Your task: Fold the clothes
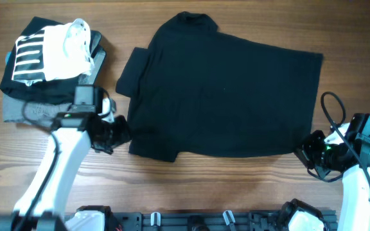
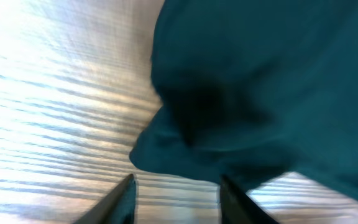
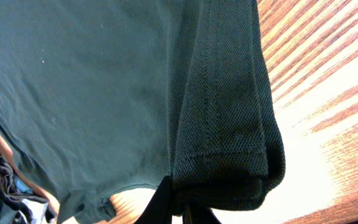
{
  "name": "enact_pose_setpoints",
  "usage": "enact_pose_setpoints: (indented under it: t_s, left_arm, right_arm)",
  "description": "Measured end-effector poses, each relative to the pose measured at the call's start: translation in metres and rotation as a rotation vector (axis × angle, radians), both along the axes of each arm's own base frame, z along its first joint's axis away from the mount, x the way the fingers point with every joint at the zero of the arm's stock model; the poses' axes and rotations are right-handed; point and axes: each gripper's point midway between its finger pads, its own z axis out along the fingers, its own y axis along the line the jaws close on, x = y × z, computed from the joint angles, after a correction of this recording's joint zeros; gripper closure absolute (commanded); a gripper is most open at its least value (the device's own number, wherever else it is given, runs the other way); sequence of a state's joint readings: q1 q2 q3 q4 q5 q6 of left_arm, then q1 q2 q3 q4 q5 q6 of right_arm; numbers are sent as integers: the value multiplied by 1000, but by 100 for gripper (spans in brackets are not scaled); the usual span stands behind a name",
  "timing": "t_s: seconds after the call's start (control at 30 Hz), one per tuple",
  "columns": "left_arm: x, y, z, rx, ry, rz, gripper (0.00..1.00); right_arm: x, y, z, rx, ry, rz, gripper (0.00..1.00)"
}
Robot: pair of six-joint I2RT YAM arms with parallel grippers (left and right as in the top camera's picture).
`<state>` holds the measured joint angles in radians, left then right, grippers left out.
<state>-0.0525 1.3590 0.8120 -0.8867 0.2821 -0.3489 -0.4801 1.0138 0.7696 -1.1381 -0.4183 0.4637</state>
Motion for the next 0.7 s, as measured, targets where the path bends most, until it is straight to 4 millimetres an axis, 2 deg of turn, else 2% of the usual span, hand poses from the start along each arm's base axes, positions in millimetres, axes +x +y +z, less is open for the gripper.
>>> enact_pose_setpoints:
  t_s: [0.07, 0.13, 0.2, 0.33, 0.4, 0.5, 0.6, 0.7]
  left_arm:
    - [-14, -6, -26, 7, 94, -37, 38]
    - [-24, -10, -43, 14, 167, -68, 32]
    - [-29, -13, -56, 18, 212, -93, 32]
    - [-13, -19, -59, -4, 158, -100, 52]
    - [-2, -21, -59, -14, 113, -107, 72]
    - [4, -21, -62, -11, 93, -112, 96]
    - [0, -21, -64, -11, 114, -114, 96]
    - [-24, -19, -63, -7, 219, -113, 96]
  right_arm:
    - [2, -1, 0, -2, -5, 0, 95]
    - [3, -2, 0, -5, -11, -3, 96]
    - [4, -2, 0, -6, -12, -3, 96]
    - [4, -2, 0, -7, -15, -3, 96]
    - [5, -3, 1, -9, -19, -3, 96]
    - [7, -4, 1, -14, -29, -3, 95]
    - [8, -4, 1, -17, -33, -3, 96]
    - [9, -5, 1, -17, -34, -3, 96]
